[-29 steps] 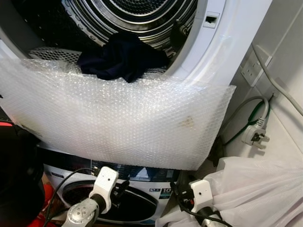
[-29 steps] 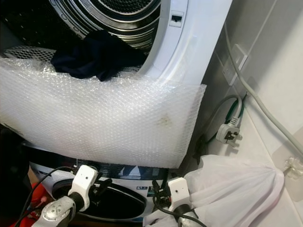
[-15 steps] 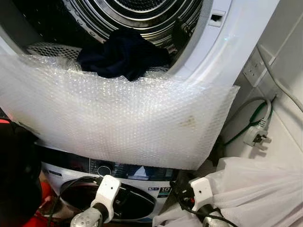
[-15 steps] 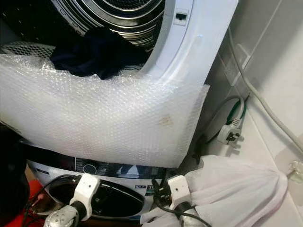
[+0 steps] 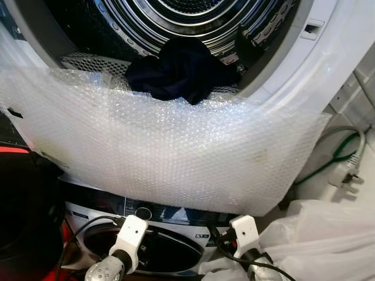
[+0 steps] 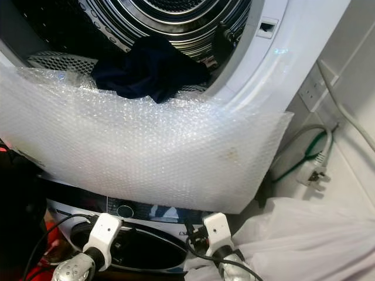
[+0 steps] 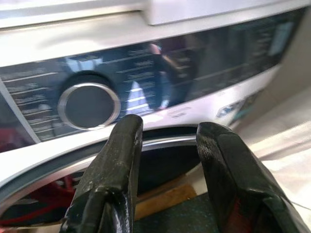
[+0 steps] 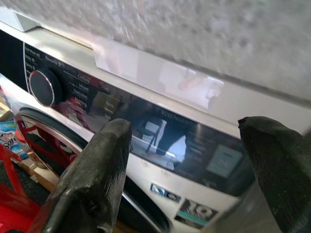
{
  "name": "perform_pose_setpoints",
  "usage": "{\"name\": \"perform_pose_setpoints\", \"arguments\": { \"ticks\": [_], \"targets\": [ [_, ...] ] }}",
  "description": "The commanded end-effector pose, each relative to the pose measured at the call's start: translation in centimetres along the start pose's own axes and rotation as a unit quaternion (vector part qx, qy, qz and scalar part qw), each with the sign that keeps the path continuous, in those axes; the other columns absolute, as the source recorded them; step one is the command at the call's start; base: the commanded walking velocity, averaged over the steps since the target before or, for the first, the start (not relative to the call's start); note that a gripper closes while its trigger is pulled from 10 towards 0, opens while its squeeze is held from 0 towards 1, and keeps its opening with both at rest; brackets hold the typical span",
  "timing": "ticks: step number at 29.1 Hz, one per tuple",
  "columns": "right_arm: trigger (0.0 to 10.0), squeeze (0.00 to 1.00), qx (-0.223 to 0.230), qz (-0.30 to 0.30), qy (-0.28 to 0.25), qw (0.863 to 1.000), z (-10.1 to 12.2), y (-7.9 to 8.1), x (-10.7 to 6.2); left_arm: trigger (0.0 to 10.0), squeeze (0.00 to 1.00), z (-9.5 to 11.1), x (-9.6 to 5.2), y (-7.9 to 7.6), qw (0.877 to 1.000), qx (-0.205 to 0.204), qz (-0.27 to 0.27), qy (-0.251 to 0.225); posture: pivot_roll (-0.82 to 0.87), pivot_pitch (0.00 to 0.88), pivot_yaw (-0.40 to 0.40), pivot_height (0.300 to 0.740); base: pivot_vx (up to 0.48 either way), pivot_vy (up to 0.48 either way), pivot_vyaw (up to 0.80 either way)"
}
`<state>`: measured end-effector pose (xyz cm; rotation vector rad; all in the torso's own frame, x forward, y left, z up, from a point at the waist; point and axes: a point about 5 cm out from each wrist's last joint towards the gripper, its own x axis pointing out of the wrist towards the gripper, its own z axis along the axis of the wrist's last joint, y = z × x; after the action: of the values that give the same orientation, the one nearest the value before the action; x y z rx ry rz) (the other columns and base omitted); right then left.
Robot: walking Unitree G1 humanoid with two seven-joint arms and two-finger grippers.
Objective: Clothes washing
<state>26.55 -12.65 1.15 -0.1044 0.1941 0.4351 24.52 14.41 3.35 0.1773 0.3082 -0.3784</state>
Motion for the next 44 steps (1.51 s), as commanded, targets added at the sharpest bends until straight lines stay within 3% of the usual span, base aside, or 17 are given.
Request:
{"name": "perform_pose_setpoints", "arguments": {
  "ticks": [1,7,22,25,33,42,44],
  "targets": [
    [10.0,0.00,-0.002,-0.005,0.011,1.000,-0.4,-0.5,-0.4,10.0,0.00,0.0,0.0,-0.5,1.000,-0.001,-0.007,-0.002,0.27,0.137,-0.176,0.740,0.000,0.000,0.00],
    [10.0,0.00,-0.002,-0.005,0.012,1.000,-0.5,-0.5,-0.4,10.0,0.00,-0.1,0.0,-0.6,1.000,-0.004,-0.006,0.001,0.27,0.138,-0.177,0.740,0.000,0.000,0.00],
    [10.0,0.00,-0.003,-0.002,0.012,1.000,-0.5,-0.4,-0.4,10.0,0.00,-0.1,-0.1,-0.9,1.000,-0.002,-0.010,-0.001,0.27,0.144,-0.179,0.740,0.000,0.474,0.00],
    [10.0,0.00,-0.006,-0.004,0.008,1.000,-0.3,-0.4,-0.4,10.0,0.00,-0.2,0.0,-1.1,1.000,0.017,-0.013,0.001,0.27,0.144,-0.180,0.740,0.000,0.000,0.00],
    [10.0,0.00,-0.006,-0.004,-0.001,1.000,-0.1,-0.5,-0.3,10.0,0.00,0.0,-0.1,-1.3,1.000,0.016,-0.020,-0.001,0.26,0.148,-0.179,0.740,0.000,0.000,0.27],
    [10.0,0.00,0.002,0.006,-0.039,0.999,1.5,-0.2,0.3,10.0,0.00,3.8,0.0,-1.9,0.992,0.079,-0.056,-0.079,0.27,0.152,-0.179,0.740,0.000,0.000,0.80],
    [10.0,0.00,0.006,0.008,-0.058,0.998,2.5,-0.2,0.6,10.0,0.00,5.2,-0.1,-2.1,0.985,0.116,-0.081,-0.100,0.27,0.152,-0.179,0.740,0.000,0.000,0.80]
  ]
}}
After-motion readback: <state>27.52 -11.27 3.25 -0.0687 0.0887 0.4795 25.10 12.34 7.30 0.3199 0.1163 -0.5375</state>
